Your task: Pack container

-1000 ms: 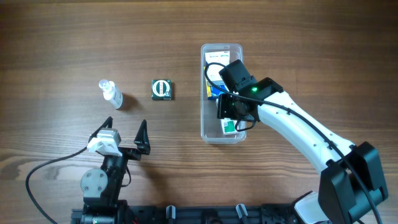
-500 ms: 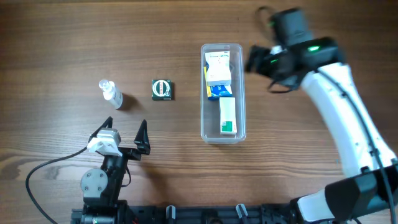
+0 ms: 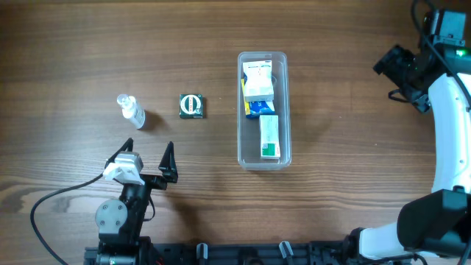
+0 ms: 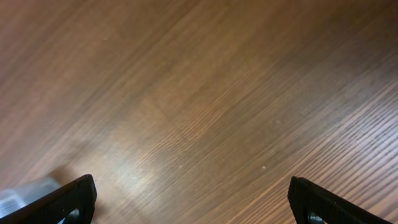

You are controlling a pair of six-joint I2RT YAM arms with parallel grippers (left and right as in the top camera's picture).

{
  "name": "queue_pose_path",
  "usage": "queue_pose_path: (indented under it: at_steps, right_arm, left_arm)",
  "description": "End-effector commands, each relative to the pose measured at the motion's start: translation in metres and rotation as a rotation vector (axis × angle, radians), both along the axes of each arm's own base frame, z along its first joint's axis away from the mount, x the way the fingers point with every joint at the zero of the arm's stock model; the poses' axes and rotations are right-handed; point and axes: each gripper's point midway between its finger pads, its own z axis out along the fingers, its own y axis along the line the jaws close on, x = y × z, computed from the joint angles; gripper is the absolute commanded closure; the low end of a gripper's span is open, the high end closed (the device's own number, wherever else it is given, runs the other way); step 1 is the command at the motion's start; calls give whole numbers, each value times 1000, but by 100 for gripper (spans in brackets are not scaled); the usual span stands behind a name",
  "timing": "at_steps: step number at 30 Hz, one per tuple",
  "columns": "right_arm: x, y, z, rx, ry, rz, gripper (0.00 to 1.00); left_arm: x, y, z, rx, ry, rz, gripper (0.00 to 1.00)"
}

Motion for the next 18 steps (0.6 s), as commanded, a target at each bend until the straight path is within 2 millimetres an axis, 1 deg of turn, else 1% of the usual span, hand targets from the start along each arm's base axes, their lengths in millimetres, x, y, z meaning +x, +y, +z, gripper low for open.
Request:
queue_pose_path:
  at_steps: [1,3,6,7,8,9,10,11,13,14,16,18]
  right_arm:
    - [-13,-6,-30,-28,79,-31,0]
    - [-10,-6,-29,-30,67,-32,0]
    - [0,-8,-25,-38,24,-33,0]
    - [3,-9,-24,-41,9,-33,0]
    - [6,-10,-23,-43,-5,-34,0]
    - [9,-10,-21,-46,-17,-33,0]
    - [12,-11,-20,-48,-31,-34,0]
    - [14,-11,-19,-50,-39,-34,0]
    - [17,-12,-18,-52,-51,-34,0]
    - [17,-12,-18,-52,-54,-35,0]
    - [17,-12,-18,-52,-54,-34,0]
    - [17,-12,-18,-52,-54,-34,0]
  left_arm:
    - [0,2,-4,23,5,10,0]
    - [1,2,-3,23,2,10,0]
    - [1,2,-3,23,2,10,0]
    - [1,2,2,22,-18,10,0]
    - [0,-6,10,4,-47,-39,0]
    - [-7,-28,15,-2,-63,-173,0]
    - [-14,-44,19,-40,-57,-272,0]
    - [-19,-52,25,-89,-47,-320,0]
    - [-24,-56,38,-112,-53,-350,0]
    - [-26,-56,52,-111,-63,-350,0]
    - [-27,-56,73,-47,-74,-352,0]
    - [-23,-57,91,6,-3,-354,0]
